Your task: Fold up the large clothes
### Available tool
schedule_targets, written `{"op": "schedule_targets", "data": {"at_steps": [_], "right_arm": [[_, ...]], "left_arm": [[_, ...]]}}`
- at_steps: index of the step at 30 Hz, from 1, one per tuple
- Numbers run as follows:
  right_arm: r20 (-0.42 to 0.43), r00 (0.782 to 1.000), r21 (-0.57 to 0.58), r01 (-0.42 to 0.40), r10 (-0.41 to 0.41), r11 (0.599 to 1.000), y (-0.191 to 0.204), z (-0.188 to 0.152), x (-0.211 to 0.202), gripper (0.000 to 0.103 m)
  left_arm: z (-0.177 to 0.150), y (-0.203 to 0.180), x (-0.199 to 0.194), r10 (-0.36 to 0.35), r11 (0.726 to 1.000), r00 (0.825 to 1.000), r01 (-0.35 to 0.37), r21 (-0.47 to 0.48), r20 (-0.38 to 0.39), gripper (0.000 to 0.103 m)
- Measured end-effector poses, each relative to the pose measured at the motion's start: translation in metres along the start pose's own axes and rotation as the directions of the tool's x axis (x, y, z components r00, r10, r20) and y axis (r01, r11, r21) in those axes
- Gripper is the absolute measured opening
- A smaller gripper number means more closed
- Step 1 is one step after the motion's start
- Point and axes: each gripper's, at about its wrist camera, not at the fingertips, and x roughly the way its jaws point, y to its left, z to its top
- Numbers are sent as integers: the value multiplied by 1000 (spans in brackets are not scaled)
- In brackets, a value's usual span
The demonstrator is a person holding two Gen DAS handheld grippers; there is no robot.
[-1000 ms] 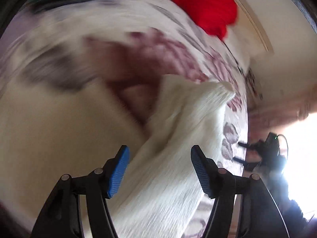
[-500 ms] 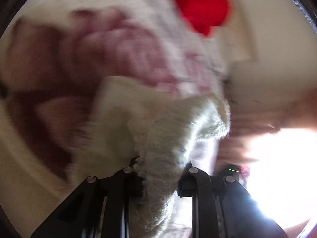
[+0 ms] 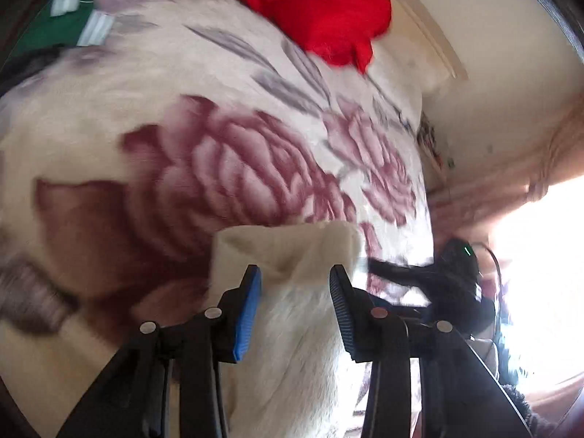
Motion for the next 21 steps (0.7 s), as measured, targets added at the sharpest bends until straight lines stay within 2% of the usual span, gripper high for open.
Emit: {"op": "schedule_targets", "data": {"at_steps": [1,2,3,4,6,8,10,13,15,17,19,20,21], "right_arm": [[-10,999,2,36,-36,999,3,3,11,50],[-32,995,18,96,-96,995,3,10,30,37],[-48,990,30,132,-131,991,2,17,43,36],[-57,985,41,165,-162,985,2,21,55,36],[-96,975,53,207,-201,977,-3,30,79,36],[-136,967,65,226,-216,972,-3,38,88,36],[-151,967,69,218,-205,974,4,39,76,36],[-67,982,33,178,-176,983,17,24,29,39],[8,977,26,215,-215,976,16,4,-7,39],[40,968,58,247,-250,967,6,-16,-31,39],[37,970,118,236,-242,965,-10,-32,-42,38],[27,975,146,216,-222,965,-17,-40,-42,38],[12,979,169,198,-203,966,-22,-46,-40,38]], "left_arm": [[2,-2,12,11,1000,1000,-10,8,-20,36],[6,0,28,39,999,998,-37,29,-50,36],[10,7,46,116,992,990,-112,56,-74,36],[13,15,65,157,987,983,-152,60,-100,36],[16,45,80,190,982,967,-190,16,-170,36],[14,67,62,134,986,975,-150,-79,-177,36],[12,68,26,55,987,988,-76,-144,-141,34],[10,43,-11,-44,989,990,24,-144,-134,35],[6,21,-13,-79,989,984,57,-135,-162,35],[-1,0,2,-93,994,973,77,-83,-211,35],[-9,-13,30,3,1000,967,3,21,-256,35],[-14,-13,46,87,994,959,-67,82,-271,35],[-18,-6,66,175,980,942,-138,144,-286,35]]}}
